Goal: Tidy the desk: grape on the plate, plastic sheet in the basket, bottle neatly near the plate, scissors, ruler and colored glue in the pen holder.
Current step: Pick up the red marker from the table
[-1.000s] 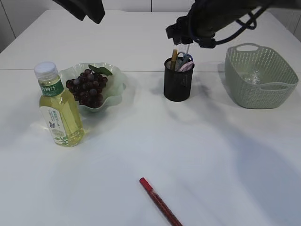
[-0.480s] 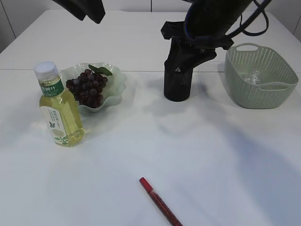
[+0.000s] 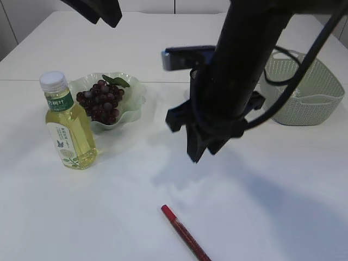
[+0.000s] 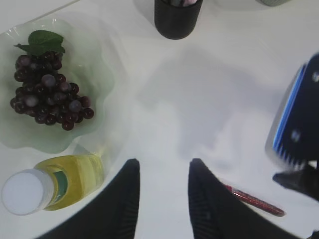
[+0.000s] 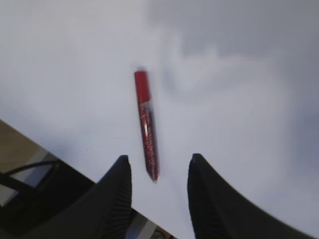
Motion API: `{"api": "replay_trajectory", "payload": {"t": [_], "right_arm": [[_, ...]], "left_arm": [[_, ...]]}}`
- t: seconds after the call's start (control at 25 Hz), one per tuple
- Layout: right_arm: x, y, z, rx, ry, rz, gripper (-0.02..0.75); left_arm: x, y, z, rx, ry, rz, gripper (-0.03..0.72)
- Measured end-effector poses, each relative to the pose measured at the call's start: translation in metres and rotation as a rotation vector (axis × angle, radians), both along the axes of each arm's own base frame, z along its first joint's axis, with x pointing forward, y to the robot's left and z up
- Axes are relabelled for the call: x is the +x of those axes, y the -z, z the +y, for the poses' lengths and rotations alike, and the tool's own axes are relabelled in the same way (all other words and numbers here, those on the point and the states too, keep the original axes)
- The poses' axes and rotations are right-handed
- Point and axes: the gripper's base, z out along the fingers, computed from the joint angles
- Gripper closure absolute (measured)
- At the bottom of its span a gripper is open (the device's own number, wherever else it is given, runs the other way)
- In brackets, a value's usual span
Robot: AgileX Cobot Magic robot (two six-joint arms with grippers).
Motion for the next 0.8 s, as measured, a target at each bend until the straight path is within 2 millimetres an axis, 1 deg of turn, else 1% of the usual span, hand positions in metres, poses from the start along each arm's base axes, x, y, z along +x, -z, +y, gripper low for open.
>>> {"api": "replay_trajectory", "payload": {"t": [0.12, 0.24, 0.32, 0.44, 0.52, 0.64, 0.8], "right_arm": [[-0.023, 0.014, 0.019, -0.034, -0.078, 0.044, 0.425], [-0.039, 0.020, 0.032, -0.063, -0.142, 0.050, 0.425], [-0.042, 0.024, 0.037, -0.074, -0.163, 0.057, 0.425], [-0.042, 0.036, 0.043, -0.093, -0.174, 0.084, 0.425], [-0.041, 0.045, 0.045, -0.106, -0.176, 0.099, 0.425], [-0.040, 0.055, 0.048, -0.123, -0.174, 0.123, 0.424], [-0.040, 0.068, 0.054, -0.142, -0.182, 0.137, 0.424]], "left_arm": [[0.000, 0.000, 0.001, 0.008, -0.003, -0.005, 0.447], [0.003, 0.000, 0.004, 0.046, -0.015, -0.030, 0.447], [0.003, -0.004, 0.008, 0.075, -0.026, -0.059, 0.447], [0.001, -0.012, 0.018, 0.116, -0.050, -0.112, 0.447], [0.000, -0.018, 0.027, 0.115, -0.074, -0.130, 0.447], [-0.001, -0.029, 0.045, 0.100, -0.121, -0.151, 0.447], [-0.009, -0.037, 0.084, 0.095, -0.217, -0.159, 0.447]]}}
